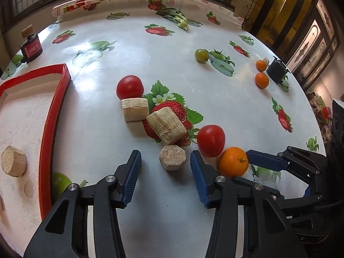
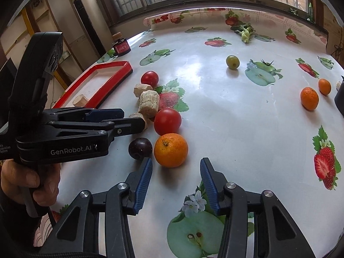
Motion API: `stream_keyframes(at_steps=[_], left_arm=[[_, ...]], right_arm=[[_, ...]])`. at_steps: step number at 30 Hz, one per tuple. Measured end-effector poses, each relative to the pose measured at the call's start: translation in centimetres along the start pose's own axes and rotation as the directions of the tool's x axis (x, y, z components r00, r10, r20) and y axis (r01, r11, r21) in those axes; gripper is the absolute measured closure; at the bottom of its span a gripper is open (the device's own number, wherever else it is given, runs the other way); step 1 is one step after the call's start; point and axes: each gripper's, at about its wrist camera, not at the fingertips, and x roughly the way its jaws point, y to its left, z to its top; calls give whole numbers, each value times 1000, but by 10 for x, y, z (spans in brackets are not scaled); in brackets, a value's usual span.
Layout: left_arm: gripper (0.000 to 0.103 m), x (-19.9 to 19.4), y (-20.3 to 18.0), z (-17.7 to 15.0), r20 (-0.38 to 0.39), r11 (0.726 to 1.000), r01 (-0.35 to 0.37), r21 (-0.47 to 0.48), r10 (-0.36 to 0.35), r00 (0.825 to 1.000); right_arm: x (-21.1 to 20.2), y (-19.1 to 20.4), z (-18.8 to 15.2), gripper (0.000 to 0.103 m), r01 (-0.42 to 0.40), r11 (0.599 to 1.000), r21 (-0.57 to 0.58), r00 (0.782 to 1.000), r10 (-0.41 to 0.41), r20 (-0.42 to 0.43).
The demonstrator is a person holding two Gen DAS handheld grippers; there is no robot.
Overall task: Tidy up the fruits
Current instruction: 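Grasp the hexagonal beige piece with the left gripper while the right gripper grasps an orange, then carry the hexagonal piece and the orange over the red tray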
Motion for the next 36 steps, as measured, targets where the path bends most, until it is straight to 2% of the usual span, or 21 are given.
stream_keyframes(at_steps=[1,2,4,6,17,36], left_arm=[[63,1,-1,1,-1,1000,6,3,-6,1000],[73,2,0,2,2,1000,11,5,-11,1000],[81,3,0,4,-4,999,37,2,-37,999],[81,2,-1,3,-2,999,36,13,-36,999],[81,-38,6,-10,62,1000,20,13,-21,998],[81,-100,60,-42,147,991,-107,-84,118,982]], right_arm=[[3,0,1,58,0,1000,-2,1000,0,-3],[6,0,3,58,1,1000,-4,1000,-1,-4],[9,1,5,59,-1,1000,-10,1000,1,6],[9,1,7,67,-7,1000,-8,1000,8,9],[-14,4,-2,68,18,1000,-14,999,-17,42],[-28,55,8,68,-14,996,-87,996,22,91]])
